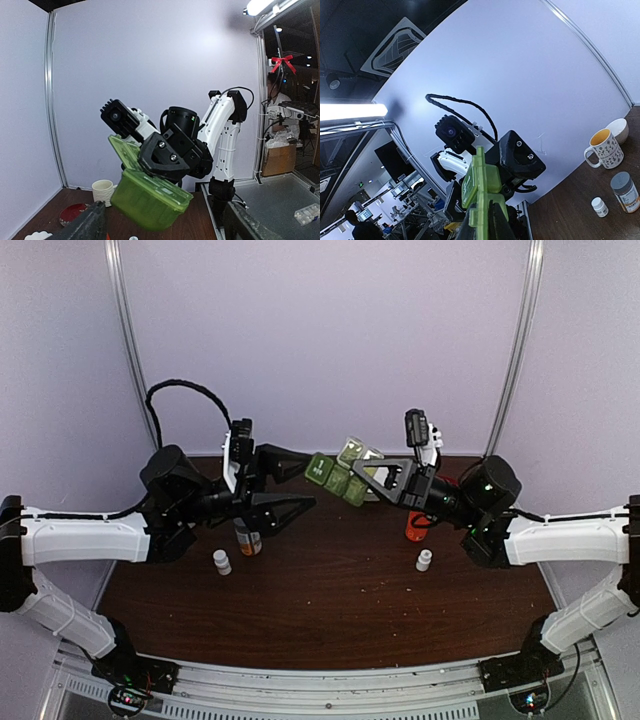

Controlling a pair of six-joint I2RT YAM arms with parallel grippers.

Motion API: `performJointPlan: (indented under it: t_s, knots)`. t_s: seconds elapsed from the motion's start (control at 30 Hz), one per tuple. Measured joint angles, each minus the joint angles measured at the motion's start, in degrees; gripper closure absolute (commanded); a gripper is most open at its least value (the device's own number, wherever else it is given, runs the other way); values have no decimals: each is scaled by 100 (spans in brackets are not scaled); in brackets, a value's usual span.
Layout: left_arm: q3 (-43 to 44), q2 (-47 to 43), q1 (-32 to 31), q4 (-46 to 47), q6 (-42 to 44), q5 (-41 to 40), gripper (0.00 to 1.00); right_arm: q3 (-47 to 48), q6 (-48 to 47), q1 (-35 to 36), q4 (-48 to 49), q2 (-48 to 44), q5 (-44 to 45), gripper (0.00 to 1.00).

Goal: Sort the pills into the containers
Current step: Open the lid of the pill container.

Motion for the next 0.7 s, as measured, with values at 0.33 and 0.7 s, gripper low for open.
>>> performJointPlan:
  t_s: [0.33, 0.7]
  knots:
    - [94, 66, 7, 42, -114, 197, 43, 162, 50, 63, 122, 173, -42, 100]
    - [162, 94, 59, -153, -72, 212, 65, 184, 31, 127, 212, 341, -59, 72]
